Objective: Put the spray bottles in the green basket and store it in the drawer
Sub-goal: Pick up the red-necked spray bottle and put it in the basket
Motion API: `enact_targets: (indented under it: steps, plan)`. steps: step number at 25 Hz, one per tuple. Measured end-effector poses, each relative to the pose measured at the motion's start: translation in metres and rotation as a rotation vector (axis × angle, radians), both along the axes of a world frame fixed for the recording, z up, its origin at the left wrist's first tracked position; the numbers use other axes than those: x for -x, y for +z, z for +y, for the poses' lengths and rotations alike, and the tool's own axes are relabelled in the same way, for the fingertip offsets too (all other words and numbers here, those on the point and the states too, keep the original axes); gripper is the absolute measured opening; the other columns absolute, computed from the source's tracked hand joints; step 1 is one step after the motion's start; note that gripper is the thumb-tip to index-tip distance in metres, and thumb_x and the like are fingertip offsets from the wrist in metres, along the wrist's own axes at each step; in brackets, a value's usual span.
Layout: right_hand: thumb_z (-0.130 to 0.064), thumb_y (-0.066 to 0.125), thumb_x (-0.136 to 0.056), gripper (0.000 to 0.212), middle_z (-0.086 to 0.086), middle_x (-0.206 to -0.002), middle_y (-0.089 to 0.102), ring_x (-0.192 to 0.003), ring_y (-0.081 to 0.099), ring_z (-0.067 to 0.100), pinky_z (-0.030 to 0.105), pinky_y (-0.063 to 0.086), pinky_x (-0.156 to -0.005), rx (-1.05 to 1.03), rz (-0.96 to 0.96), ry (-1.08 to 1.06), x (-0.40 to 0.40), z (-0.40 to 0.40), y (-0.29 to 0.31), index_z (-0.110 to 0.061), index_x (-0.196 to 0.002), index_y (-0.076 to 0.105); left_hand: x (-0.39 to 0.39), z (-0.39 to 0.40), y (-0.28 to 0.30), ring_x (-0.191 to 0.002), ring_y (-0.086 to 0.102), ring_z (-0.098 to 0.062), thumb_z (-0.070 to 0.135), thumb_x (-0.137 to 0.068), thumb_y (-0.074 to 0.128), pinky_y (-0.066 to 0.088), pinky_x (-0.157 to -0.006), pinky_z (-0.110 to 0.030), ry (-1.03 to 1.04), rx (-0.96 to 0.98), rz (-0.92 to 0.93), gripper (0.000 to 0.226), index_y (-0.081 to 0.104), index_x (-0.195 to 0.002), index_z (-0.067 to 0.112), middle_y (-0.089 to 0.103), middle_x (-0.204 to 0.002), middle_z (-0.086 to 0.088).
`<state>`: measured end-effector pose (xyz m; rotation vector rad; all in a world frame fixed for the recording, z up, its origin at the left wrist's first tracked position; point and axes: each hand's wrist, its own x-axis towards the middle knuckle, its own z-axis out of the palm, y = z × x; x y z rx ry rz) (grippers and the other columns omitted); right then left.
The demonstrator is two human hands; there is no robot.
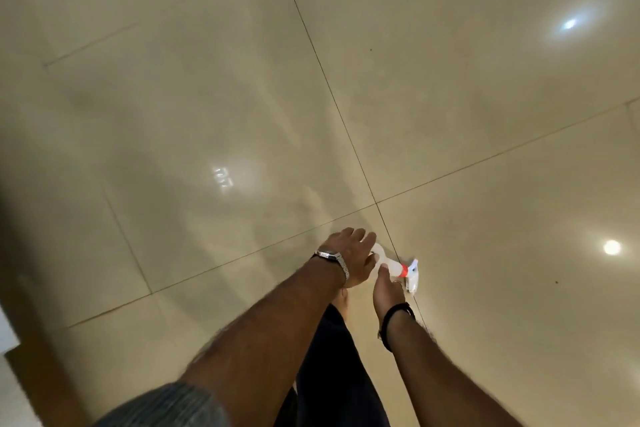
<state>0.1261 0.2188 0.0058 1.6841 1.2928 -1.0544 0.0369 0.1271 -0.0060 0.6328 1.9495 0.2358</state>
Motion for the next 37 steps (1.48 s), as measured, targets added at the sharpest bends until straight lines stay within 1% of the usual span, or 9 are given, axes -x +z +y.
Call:
enact_targets:
  steps: [4,8,16,19,22,25,29,33,37]
  plan:
    - [-0.071,0.036,-0.094,0.069,0.013,-0.129,0.064,-0.118,0.061,0.032,0.047,0.056,-0.094,0.131,0.024,-0.653,0.002,-0.008,-0.048,-0.019,-0.134,0.057,-0.014,0.009,-0.049,-0.151,0.026,-0.035,0.047,-0.103,0.031,0.032,-0.118,-0.052,-0.080,0.062,-0.078,0.062,0.017,-0.157,0.018,0.027,-0.163,-0.013]
    - [-0.068,0.047,-0.093,0.060,0.013,-0.119,0.067,-0.110,0.064,0.036,0.050,0.056,-0.092,0.145,0.110,-0.814,0.011,-0.014,-0.060,-0.017,-0.122,0.061,-0.016,0.002,-0.057,-0.135,0.041,-0.038,0.047,-0.103,0.032,0.042,-0.108,-0.051,0.031,0.075,-0.139,0.059,0.022,-0.154,0.018,0.039,-0.151,-0.016]
    - [-0.060,0.045,-0.097,0.054,0.011,-0.113,0.069,-0.104,0.067,0.032,0.058,0.055,-0.096,0.044,0.261,-0.367,0.072,-0.027,0.033,-0.017,-0.128,0.053,0.023,-0.033,0.054,-0.125,0.051,-0.037,0.046,-0.105,0.028,0.049,-0.094,-0.048,0.218,0.009,0.022,0.060,0.018,-0.154,0.012,0.046,-0.145,-0.018]
    - [-0.056,0.045,-0.098,0.046,0.005,-0.111,0.069,-0.102,0.067,0.026,0.049,0.056,-0.093,-0.037,0.410,-0.122,0.106,-0.044,0.088,-0.022,-0.128,0.051,0.050,-0.057,0.116,-0.123,0.053,-0.038,0.045,-0.106,0.029,0.049,-0.096,-0.048,0.322,-0.033,0.075,0.063,0.015,-0.156,0.010,0.046,-0.146,-0.018]
    - [-0.051,0.047,-0.100,0.033,-0.001,-0.107,0.070,-0.091,0.066,0.011,0.028,0.051,-0.070,-0.092,0.622,0.141,0.133,-0.066,0.147,-0.025,-0.121,0.053,0.069,-0.088,0.177,-0.124,0.054,-0.036,0.046,-0.106,0.032,0.049,-0.098,-0.047,0.460,-0.098,0.111,0.068,0.009,-0.159,0.009,0.044,-0.151,-0.017]
    - [-0.048,0.050,-0.100,0.028,0.002,-0.118,0.067,-0.102,0.068,0.016,0.028,0.054,-0.079,-0.062,0.790,0.379,0.152,-0.093,0.194,-0.029,-0.119,0.053,0.069,-0.126,0.226,-0.121,0.057,-0.033,0.044,-0.105,0.036,0.051,-0.097,-0.046,0.624,-0.146,0.147,0.069,0.006,-0.159,0.012,0.048,-0.148,-0.016]
    - [-0.053,0.049,-0.099,0.052,-0.003,-0.142,0.048,-0.105,0.056,-0.011,0.002,0.040,-0.083,0.021,0.964,0.683,0.168,-0.156,0.246,-0.025,-0.143,0.046,0.055,-0.185,0.280,-0.113,0.063,-0.026,0.033,-0.107,0.032,0.052,-0.096,-0.042,1.112,-0.319,0.238,0.054,0.019,-0.158,0.020,0.056,-0.141,-0.008]
    - [-0.054,0.049,-0.098,0.063,0.000,-0.149,0.039,-0.116,0.053,0.003,0.018,0.045,-0.097,0.103,1.112,0.903,0.172,-0.241,0.286,-0.021,-0.151,0.037,0.039,-0.243,0.315,-0.124,0.059,-0.025,0.034,-0.108,0.030,0.048,-0.103,-0.038,1.539,-0.351,0.387,0.049,0.029,-0.155,0.021,0.056,-0.146,-0.005]
    - [-0.048,0.052,-0.100,0.061,-0.001,-0.147,0.038,-0.104,0.048,-0.026,-0.006,0.036,-0.082,0.252,1.259,1.101,0.148,-0.343,0.317,-0.018,-0.151,0.038,-0.004,-0.326,0.345,-0.123,0.056,-0.009,0.035,-0.106,0.032,0.039,-0.093,-0.008,1.847,-0.360,0.625,0.044,0.034,-0.149,0.029,0.057,-0.145,0.001]
